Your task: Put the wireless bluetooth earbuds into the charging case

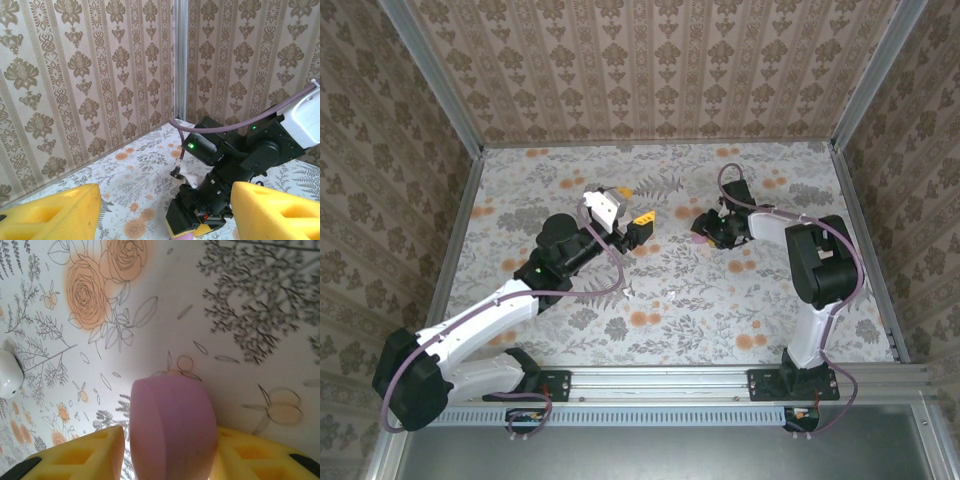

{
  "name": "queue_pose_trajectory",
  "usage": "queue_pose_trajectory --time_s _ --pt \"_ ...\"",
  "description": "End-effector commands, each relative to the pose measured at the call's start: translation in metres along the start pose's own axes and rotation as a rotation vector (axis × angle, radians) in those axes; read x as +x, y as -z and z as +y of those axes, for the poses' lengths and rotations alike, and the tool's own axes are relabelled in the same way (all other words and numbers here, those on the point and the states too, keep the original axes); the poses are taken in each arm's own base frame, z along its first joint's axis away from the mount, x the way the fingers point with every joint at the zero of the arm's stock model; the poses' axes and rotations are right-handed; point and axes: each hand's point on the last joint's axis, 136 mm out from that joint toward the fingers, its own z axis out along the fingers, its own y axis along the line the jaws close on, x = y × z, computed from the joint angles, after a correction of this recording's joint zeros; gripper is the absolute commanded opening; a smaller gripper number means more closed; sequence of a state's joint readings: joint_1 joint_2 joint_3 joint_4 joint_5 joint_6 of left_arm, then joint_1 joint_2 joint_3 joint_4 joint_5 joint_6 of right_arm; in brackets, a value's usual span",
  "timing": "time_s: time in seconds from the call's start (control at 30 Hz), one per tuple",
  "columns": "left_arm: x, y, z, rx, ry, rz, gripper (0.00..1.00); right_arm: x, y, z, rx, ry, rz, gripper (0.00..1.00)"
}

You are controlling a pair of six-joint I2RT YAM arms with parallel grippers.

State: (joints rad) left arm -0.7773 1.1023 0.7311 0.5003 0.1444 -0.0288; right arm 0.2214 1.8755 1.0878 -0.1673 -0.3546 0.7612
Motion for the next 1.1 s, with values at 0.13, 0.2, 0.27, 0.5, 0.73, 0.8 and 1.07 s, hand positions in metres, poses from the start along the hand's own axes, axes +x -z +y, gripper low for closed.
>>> queue_pose_trajectory --time_s 0.13,0.2,0.27,0.5,0.73,0.8,1.07 --pt "-0.003 0.003 0.003 -0.012 -0.011 -0.016 0.7 0.01 0.024 -0.008 0.058 -0.007 -0.003 0.5" --pt "-0.003 0.003 0.004 -0.014 -0.008 -0.017 0.7 0.015 0.021 -0.006 0.042 -0.02 0.027 0.5" --pt "-0.003 0.003 0.004 -0.014 -0.008 -0.017 0.7 0.02 0.018 -0.004 0.033 -0.028 0.044 0.5" --pt "-0.004 0.003 0.003 -0.011 -0.005 -0.018 0.7 0.028 0.006 0.01 -0.005 -0.03 0.077 0.5" --pt "-0.004 0.004 0.005 -0.019 -0.001 -0.014 0.7 0.031 -0.008 0.034 -0.032 0.0 0.097 0.5" --pt "-0.003 0.004 0.006 -0.028 -0.001 -0.01 0.7 0.032 -0.008 0.043 -0.051 0.02 0.1 0.5" --pt "0.004 0.006 0.018 -0.095 0.003 0.026 0.71 0.021 0.004 0.039 0.011 0.13 0.036 0.52"
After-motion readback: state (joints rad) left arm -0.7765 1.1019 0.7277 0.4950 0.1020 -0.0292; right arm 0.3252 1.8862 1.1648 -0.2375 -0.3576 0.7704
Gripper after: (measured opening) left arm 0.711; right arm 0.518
